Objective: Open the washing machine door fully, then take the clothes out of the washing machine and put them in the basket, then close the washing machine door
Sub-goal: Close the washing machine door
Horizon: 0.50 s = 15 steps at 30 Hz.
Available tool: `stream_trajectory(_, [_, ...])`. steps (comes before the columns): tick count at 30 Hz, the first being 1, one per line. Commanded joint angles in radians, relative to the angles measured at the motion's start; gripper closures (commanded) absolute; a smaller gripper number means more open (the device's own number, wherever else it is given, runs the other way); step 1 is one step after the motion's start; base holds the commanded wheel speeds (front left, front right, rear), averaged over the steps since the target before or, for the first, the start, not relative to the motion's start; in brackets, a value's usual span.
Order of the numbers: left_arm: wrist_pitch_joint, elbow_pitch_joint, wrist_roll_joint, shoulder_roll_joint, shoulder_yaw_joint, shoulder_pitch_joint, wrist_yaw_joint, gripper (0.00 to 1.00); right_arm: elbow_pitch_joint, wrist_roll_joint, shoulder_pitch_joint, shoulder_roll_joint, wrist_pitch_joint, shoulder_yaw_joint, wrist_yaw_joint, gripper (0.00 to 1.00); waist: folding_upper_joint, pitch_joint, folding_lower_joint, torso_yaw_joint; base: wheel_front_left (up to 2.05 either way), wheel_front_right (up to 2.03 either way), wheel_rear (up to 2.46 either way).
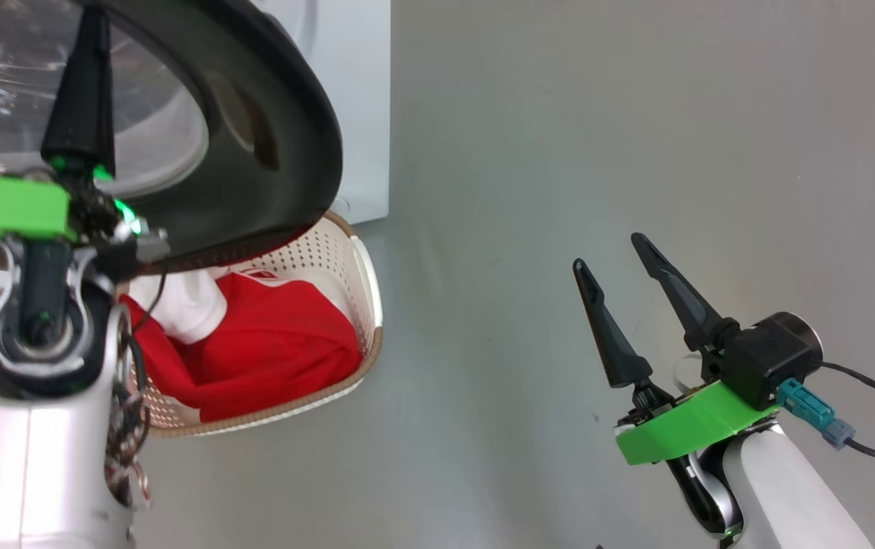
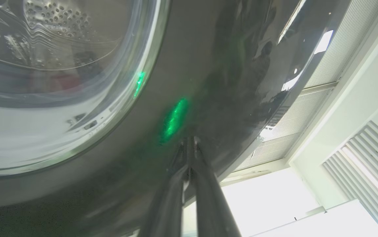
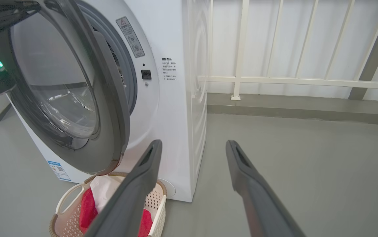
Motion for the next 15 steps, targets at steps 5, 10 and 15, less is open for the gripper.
stream_trajectory(5, [-0.009, -0.048, 0.040, 0.051, 0.009, 0.093, -0.018, 0.00, -0.017, 0.009, -0.002, -0.003, -0.006, 0.018, 0.006, 0.00, -0.0001, -0.048, 0.0000, 0.026, 0.00, 0.00, 0.00])
stream_trajectory(10, [-0.043, -0.071, 0.111, 0.074, -0.008, 0.178, -0.031, 0.00, -0.012, 0.012, 0.009, -0.002, -0.006, 0.019, 0.006, 0.00, -0.0001, -0.086, 0.0000, 0.047, 0.00, 0.00, 0.00])
stream_trajectory(15, [-0.149, -0.093, 0.311, 0.140, -0.056, 0.268, -0.072, 0.00, -0.015, 0.014, 0.023, 0.001, -0.006, 0.008, 0.006, 0.00, -0.0001, -0.123, 0.0000, 0.063, 0.00, 0.00, 0.00])
